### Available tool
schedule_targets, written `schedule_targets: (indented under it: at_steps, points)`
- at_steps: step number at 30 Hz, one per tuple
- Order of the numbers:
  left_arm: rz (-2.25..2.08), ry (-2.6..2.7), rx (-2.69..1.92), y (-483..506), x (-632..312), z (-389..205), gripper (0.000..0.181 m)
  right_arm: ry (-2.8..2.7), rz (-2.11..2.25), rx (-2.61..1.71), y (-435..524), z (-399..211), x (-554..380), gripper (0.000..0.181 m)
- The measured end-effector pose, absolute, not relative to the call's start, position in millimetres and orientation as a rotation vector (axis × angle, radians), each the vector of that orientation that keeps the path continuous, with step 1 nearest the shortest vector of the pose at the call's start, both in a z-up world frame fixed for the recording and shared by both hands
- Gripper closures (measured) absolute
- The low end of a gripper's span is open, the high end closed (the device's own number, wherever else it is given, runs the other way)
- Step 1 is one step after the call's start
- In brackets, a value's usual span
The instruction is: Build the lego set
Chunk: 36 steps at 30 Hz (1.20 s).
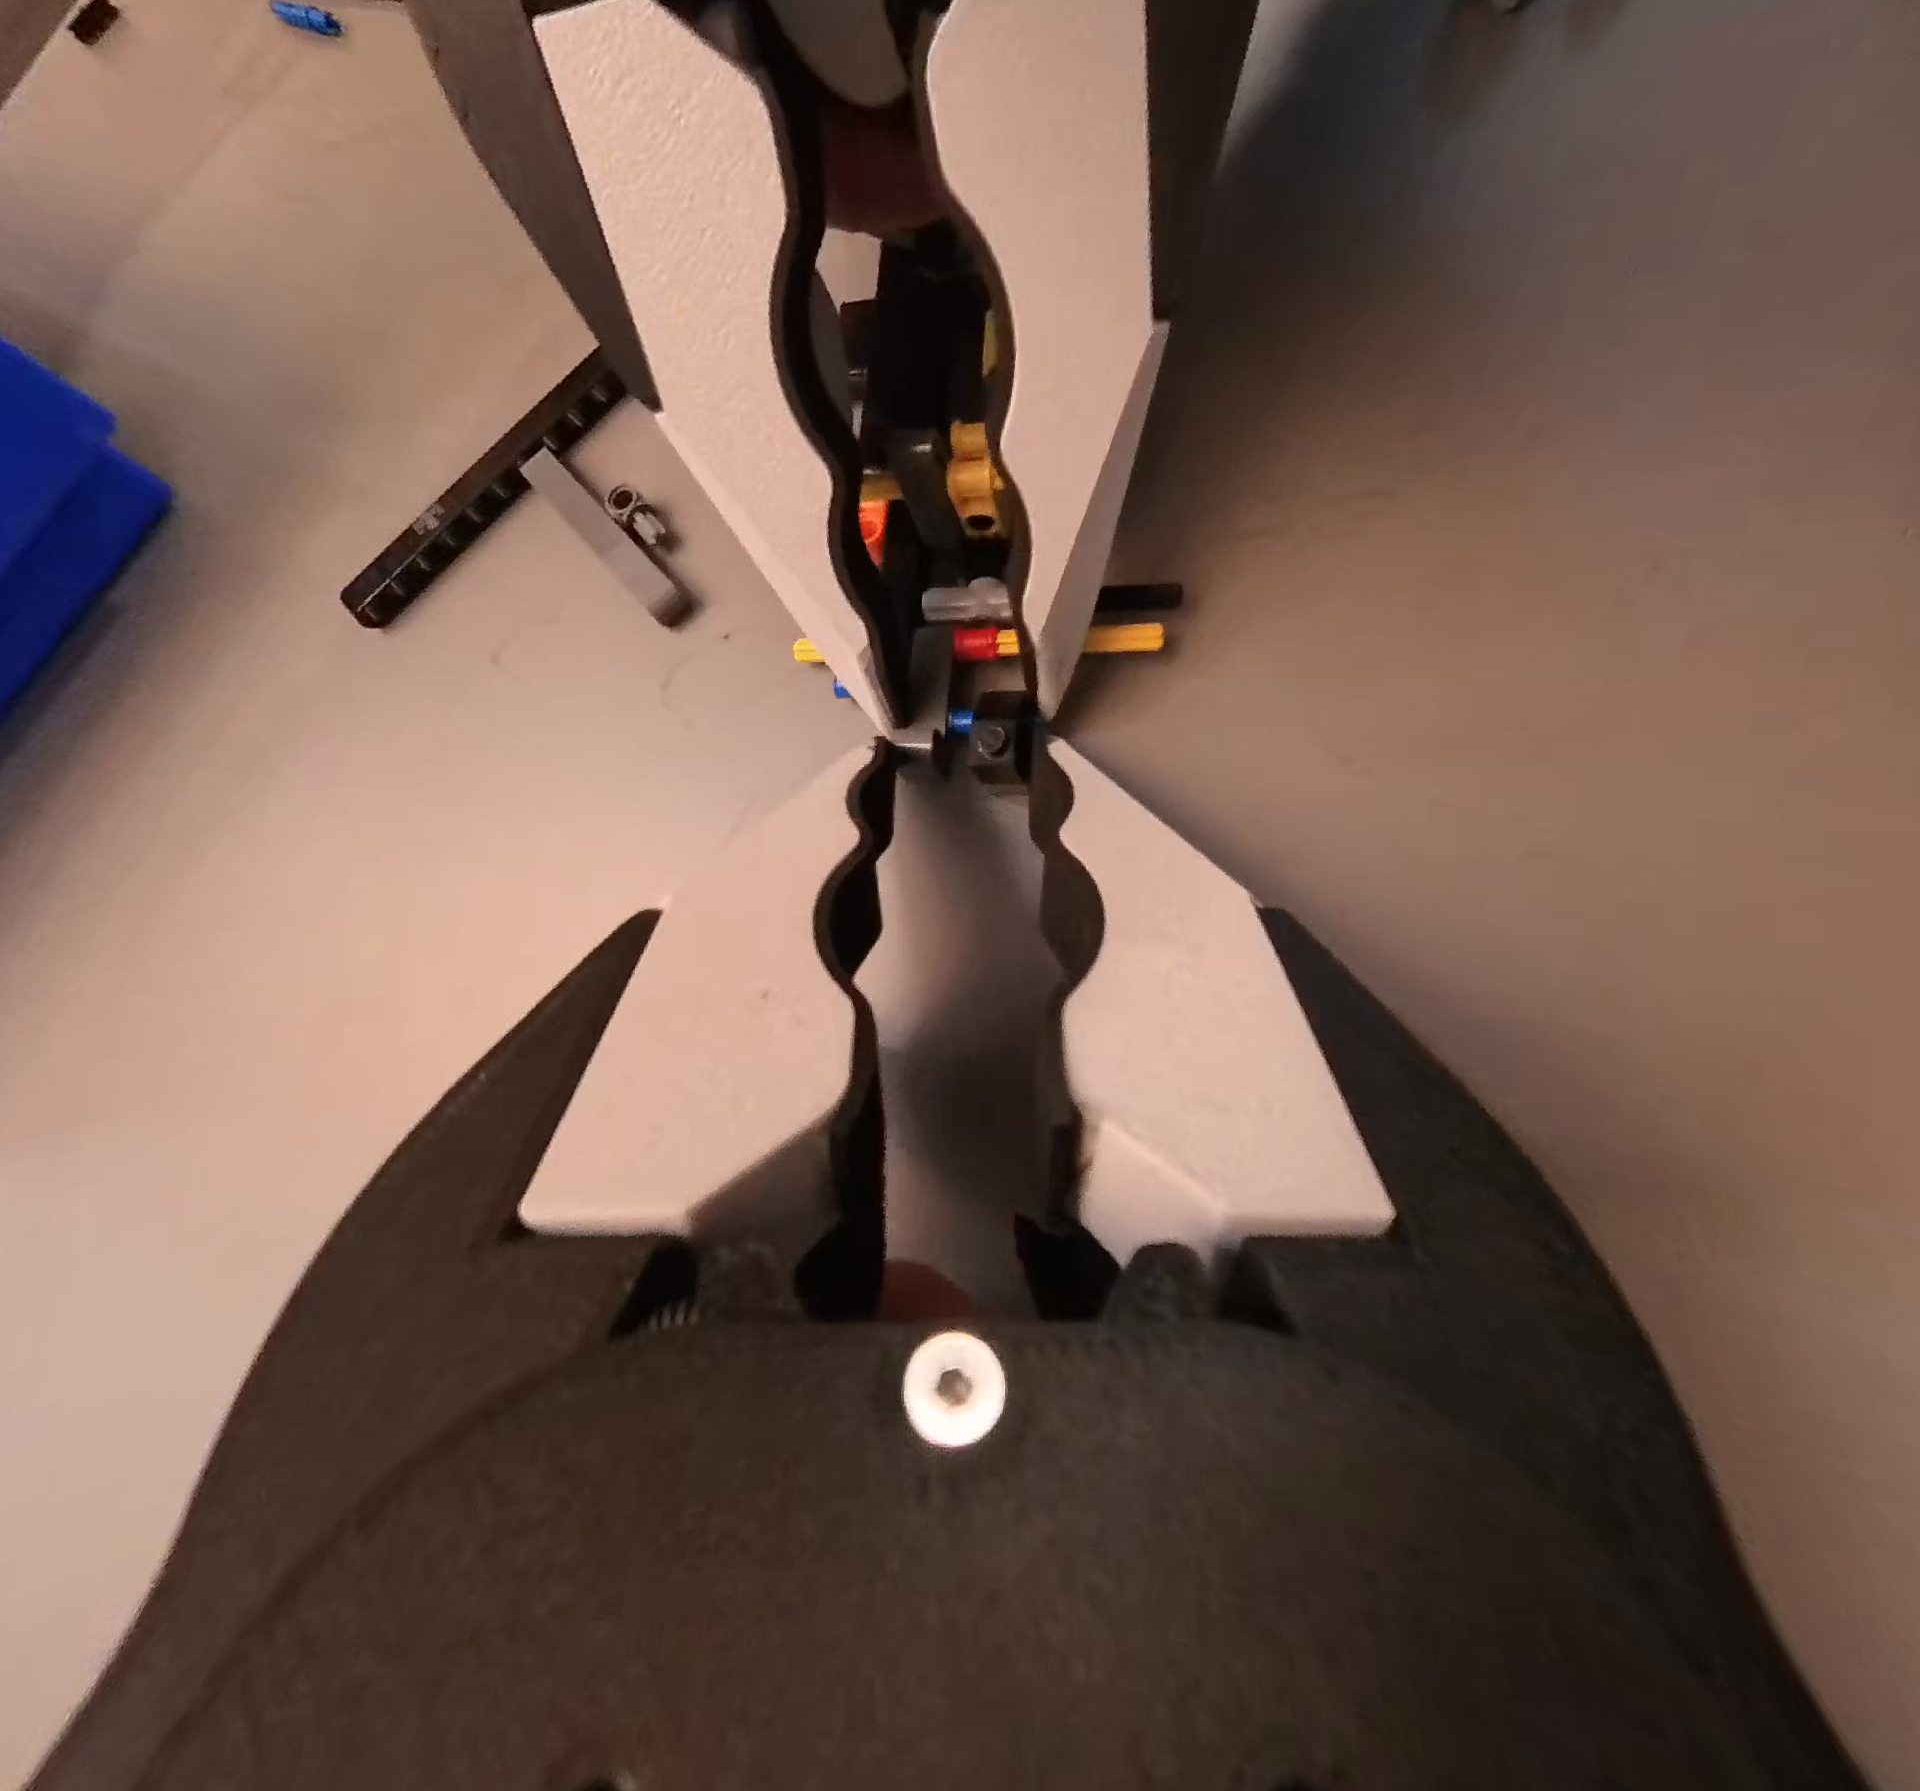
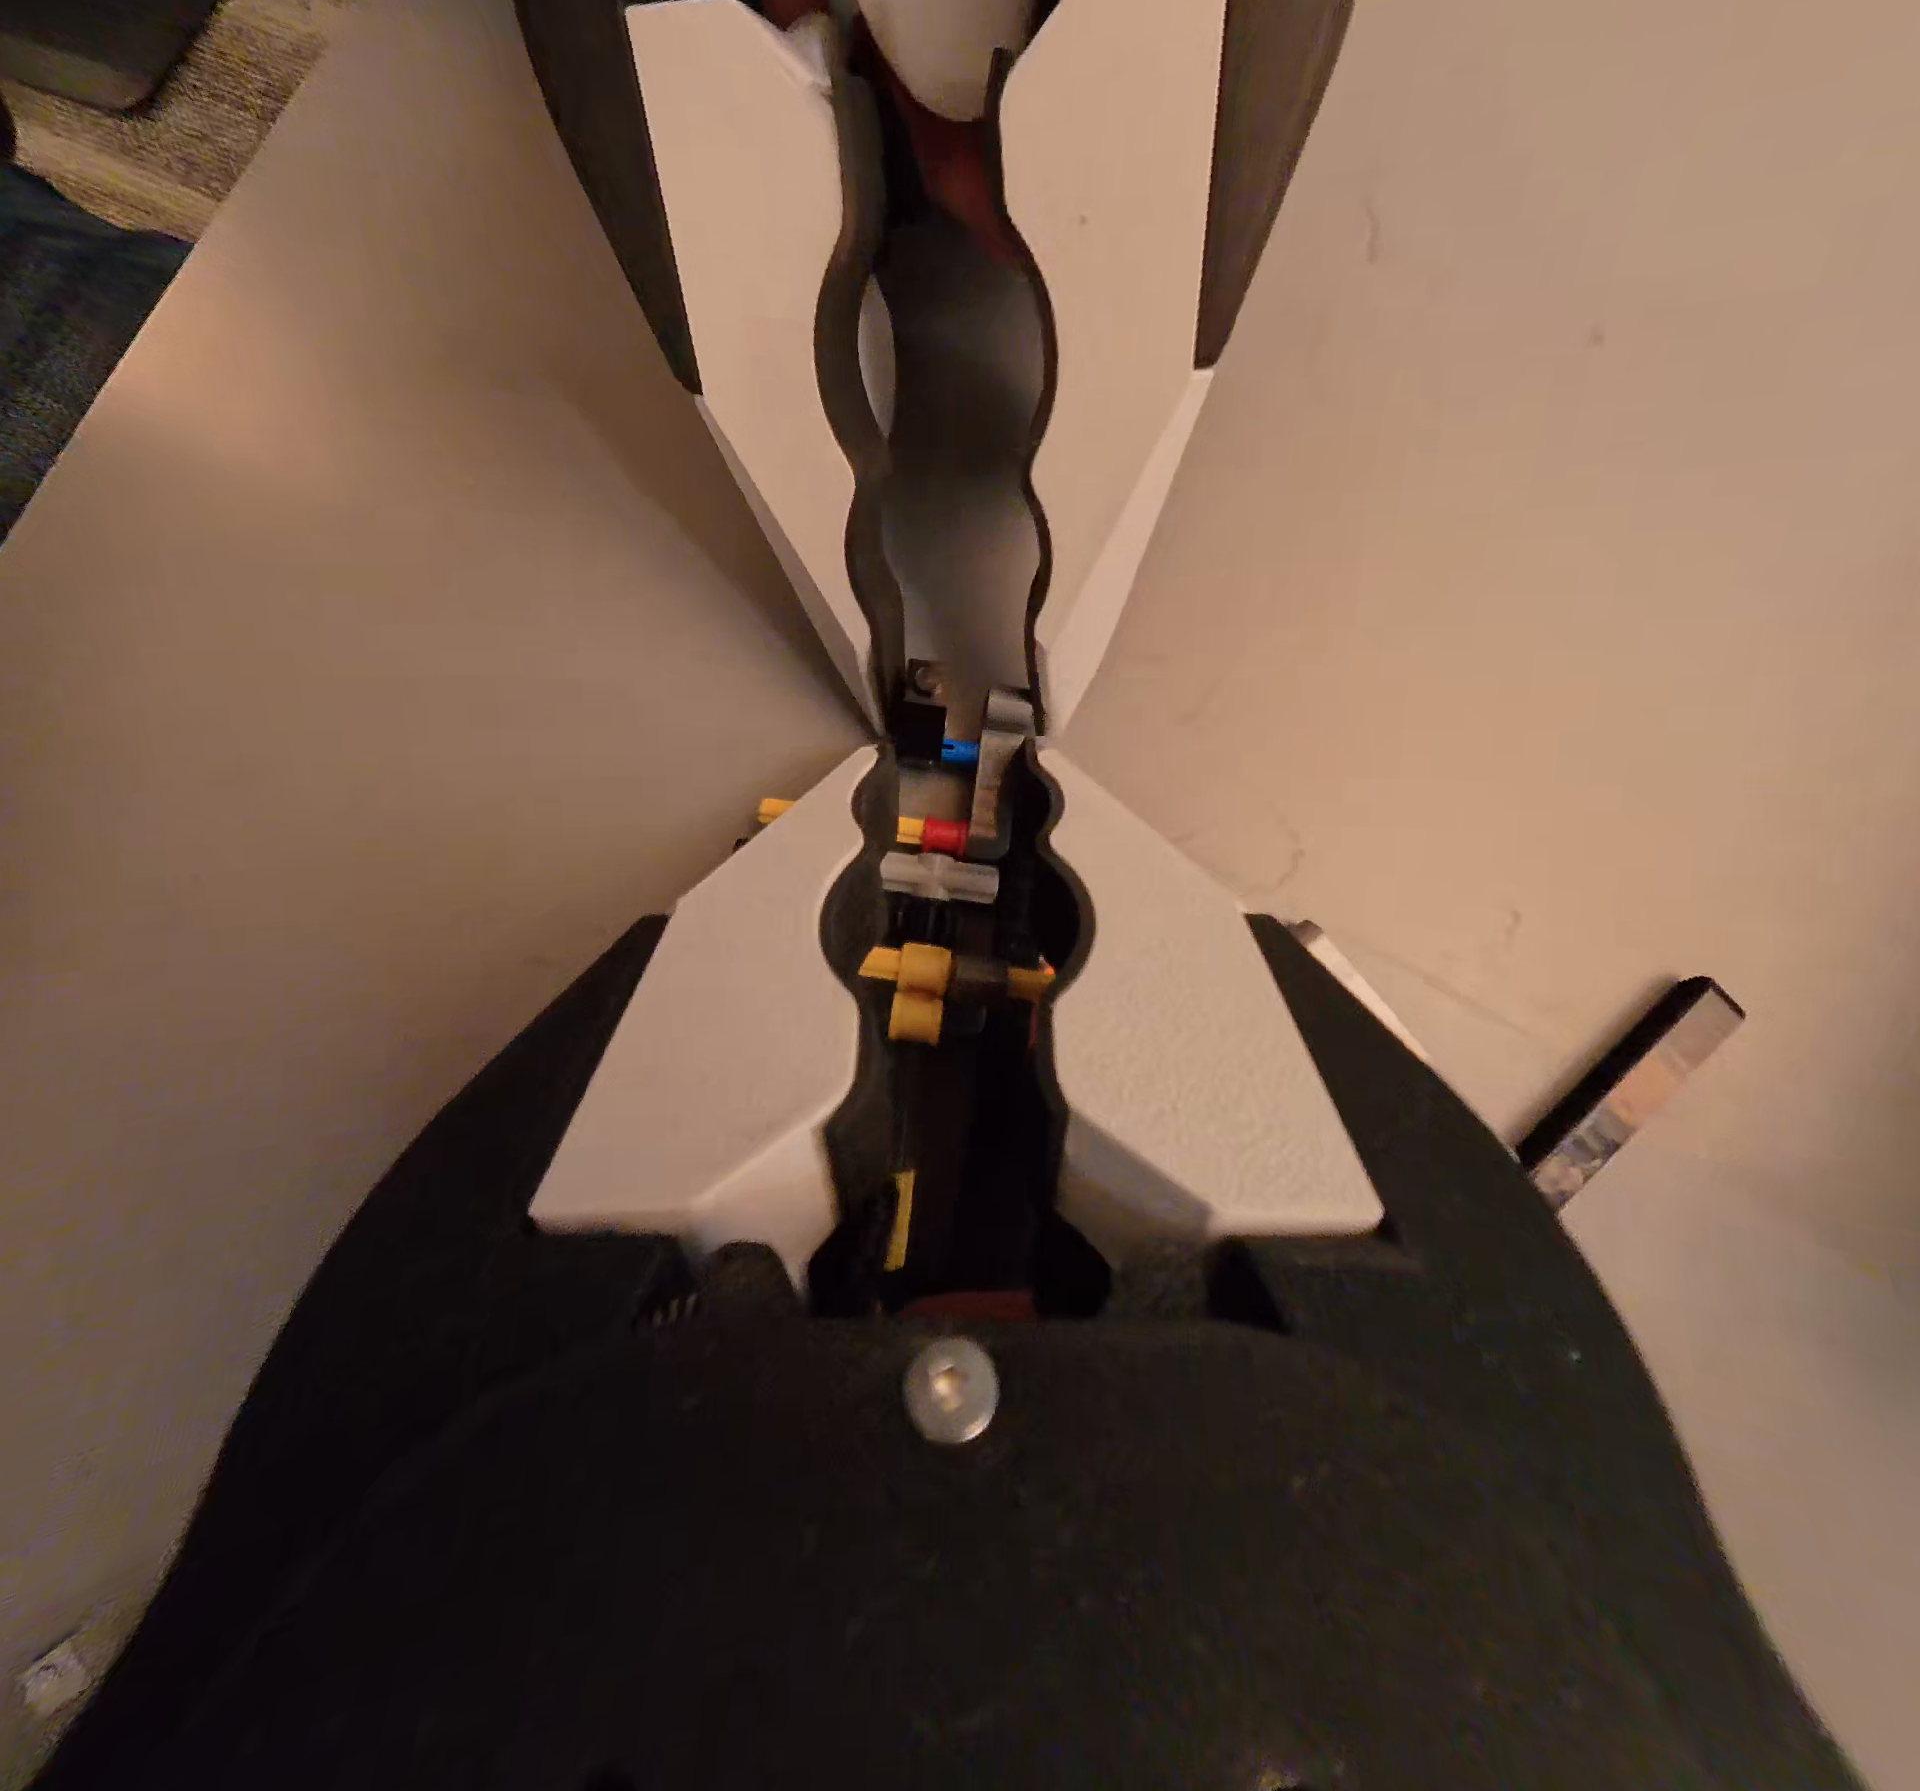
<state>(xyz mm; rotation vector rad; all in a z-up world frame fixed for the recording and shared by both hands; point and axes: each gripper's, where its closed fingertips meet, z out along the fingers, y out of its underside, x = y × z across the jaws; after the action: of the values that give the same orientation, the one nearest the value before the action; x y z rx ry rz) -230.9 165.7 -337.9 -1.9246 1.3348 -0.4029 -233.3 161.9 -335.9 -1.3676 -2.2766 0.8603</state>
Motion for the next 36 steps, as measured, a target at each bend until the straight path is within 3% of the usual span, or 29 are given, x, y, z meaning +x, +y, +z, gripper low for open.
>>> schedule_targets:
  at_steps: [17,22,36]
  points:
    - [-0.408,1.341,-1.928,168,-231,-338,0.165,-2.320,0.828,-1.348,160,-336,-231,0.157]
    - [-0.417,1.264,-1.981,170,-238,-338,0.147,-2.255,0.821,-1.376,168,-316,-224,0.144]
    - [-0.469,0.939,-2.114,173,-232,-321,0.143,-2.012,0.750,-1.599,187,-308,-184,0.150]
